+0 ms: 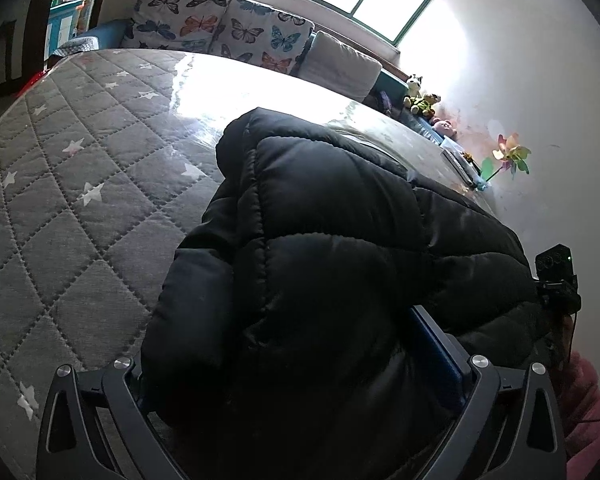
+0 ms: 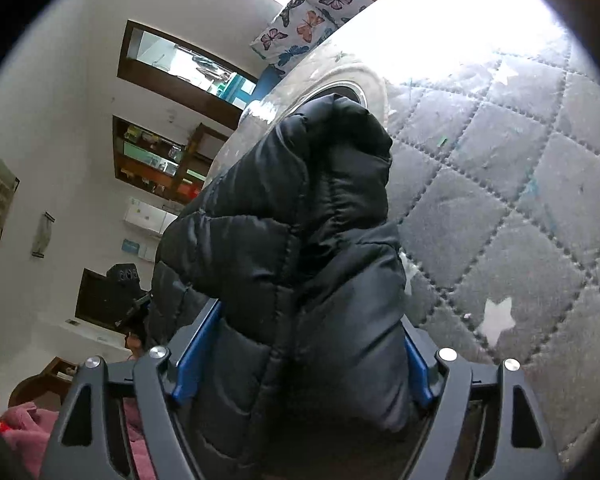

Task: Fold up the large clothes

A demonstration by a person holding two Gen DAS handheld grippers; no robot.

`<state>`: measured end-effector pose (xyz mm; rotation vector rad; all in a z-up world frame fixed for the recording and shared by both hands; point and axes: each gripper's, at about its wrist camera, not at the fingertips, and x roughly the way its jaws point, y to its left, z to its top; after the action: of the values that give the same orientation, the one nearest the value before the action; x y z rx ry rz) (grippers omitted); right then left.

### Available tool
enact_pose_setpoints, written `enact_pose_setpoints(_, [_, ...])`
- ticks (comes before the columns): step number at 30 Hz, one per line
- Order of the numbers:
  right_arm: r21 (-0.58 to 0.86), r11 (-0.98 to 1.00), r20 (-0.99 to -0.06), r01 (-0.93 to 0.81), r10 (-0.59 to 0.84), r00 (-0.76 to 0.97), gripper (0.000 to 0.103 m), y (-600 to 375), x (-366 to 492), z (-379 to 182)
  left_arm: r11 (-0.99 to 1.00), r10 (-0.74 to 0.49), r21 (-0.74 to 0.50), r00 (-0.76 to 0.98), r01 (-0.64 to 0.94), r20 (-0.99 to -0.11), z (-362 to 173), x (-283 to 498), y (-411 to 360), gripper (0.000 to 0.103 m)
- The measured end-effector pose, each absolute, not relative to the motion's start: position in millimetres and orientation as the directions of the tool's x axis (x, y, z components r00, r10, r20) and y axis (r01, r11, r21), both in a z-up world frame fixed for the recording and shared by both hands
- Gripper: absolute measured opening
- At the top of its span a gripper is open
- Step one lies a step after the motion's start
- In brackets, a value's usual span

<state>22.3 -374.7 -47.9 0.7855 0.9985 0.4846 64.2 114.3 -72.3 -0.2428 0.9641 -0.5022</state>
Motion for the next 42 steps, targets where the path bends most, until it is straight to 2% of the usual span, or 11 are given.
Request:
enact_pose_setpoints(4, [0.772,0.635,-0.557,0.008,0.67,0.491,0.083,-370,17,-45,0.865,-0.501,-0.399,0.483,0.305,-0.718,-71,59,116,0.103])
enact_pose_setpoints(7, [0.751,0.66,-0.571,0.012,0.642,0.512,0.071,-363,11,-36,0.882,-0.469,-0.35,0.518,0.316,-0.715,-61,48,113,0.09])
enact_pose_setpoints(9, [0.72,0.694,-0.59,0.001,0.611,0.528,0.064,-358,7,-25,0.893,-0.447,-0.329,0.537,0.305,-0.716,-50,43,110,0.074])
enact_pose_setpoints(12, [0.684,0.73,-0.605,-0.013,0.577,0.549,0.057,-350,3,-9,0.908,-0.417,-0.307,0.561,0.285,-0.715,-32,35,107,0.063])
enact_pose_setpoints(17, [0.637,0.77,-0.603,-0.044,0.532,0.595,0.052,-349,-10,19,0.916,-0.395,-0.253,0.58,0.312,-0.713,-5,26,86,0.06])
enact_pose_setpoints(22, [0.593,0.804,-0.608,-0.03,0.473,0.638,0.051,-371,-17,37,0.89,-0.443,-0.273,0.554,0.364,-0.705,18,40,44,0.058])
enact_pose_setpoints(34, [0.406,0.909,-0.638,0.094,0.208,0.741,0.051,-468,16,98,0.802,-0.579,-0.359,0.473,0.477,-0.664,66,162,-133,0.057])
enact_pose_setpoints(38, [0.353,0.923,-0.651,0.155,0.123,0.749,0.055,-500,34,98,0.798,-0.583,-0.376,0.445,0.471,-0.68,58,203,-180,0.057])
enact_pose_setpoints(42, [0.337,0.907,-0.728,0.253,0.081,0.681,0.062,-520,55,59,0.843,-0.495,-0.308,0.415,0.441,-0.763,24,226,-214,0.059])
